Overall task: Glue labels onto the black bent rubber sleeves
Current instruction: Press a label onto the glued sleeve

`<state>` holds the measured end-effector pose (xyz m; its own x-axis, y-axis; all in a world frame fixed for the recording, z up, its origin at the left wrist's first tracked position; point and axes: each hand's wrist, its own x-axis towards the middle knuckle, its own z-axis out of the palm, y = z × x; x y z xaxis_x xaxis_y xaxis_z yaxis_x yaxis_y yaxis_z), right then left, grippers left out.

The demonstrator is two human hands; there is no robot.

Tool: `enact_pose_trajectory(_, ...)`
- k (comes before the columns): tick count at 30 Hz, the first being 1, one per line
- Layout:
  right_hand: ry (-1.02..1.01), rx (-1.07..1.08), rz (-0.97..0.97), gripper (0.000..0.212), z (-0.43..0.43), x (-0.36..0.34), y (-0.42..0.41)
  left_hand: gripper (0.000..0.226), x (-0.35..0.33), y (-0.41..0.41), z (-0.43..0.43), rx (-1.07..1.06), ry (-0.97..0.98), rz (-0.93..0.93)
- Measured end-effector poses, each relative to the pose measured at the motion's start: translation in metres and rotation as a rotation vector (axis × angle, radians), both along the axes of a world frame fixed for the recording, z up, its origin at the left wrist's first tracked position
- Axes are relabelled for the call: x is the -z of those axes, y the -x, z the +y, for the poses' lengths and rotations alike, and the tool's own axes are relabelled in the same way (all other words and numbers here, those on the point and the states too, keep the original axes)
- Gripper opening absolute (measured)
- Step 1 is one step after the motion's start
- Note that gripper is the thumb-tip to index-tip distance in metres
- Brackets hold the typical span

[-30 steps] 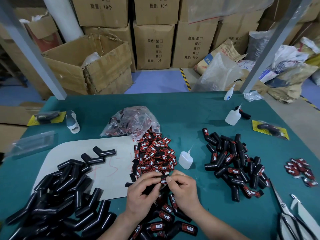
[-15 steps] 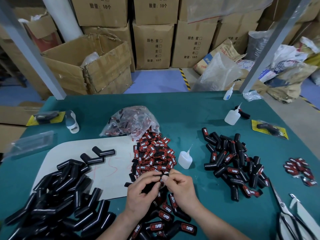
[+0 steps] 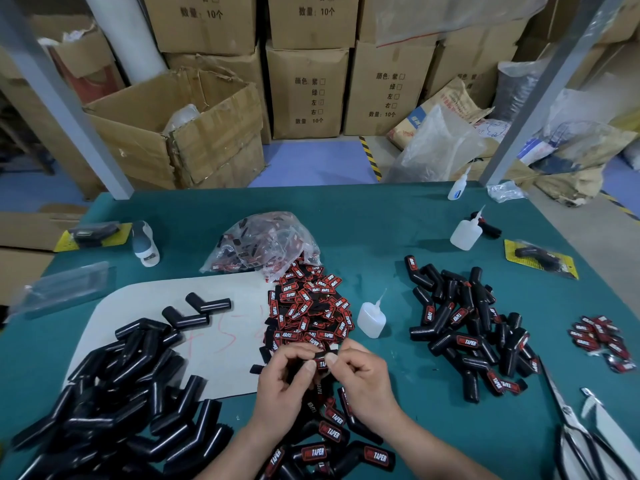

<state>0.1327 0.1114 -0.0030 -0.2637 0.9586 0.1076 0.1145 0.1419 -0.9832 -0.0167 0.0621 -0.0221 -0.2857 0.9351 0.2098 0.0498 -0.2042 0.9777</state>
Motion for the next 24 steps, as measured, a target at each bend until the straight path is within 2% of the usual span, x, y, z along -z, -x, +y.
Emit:
enact_pose_trajectory(5,-0.016,-0.015,-0.021,0.034,0.0002,0.0022,-0.0013,0.01,0.0011,0.0,0.0027,-0.006,0.047,-0.111)
enact_pose_trajectory(10,0.127,-0.118,0.08,0.016,-0.0009,-0.0017,0.0013,0.006,0.0016,-0.0014,-0.0005,-0.009,-0.031,-0.035)
enact_pose_trajectory(16,0.178,-0.12,0.118,0.015,-0.0001,-0.0014,0.001,0.007,0.0002,-0.0004,-0.0028,-0.036,-0.06,0.04)
enact_pose_trajectory(20,0.184,-0.114,0.12,0.015,-0.0005,-0.0006,0.0014,0.006,-0.0028,-0.0012,-0.002,-0.038,-0.021,0.026)
enact_pose_trajectory(24,0.19,-0.081,0.159,0.023,0.0008,-0.0011,0.0026,0.012,-0.0014,-0.0008,-0.0025,0.0,0.009,0.02)
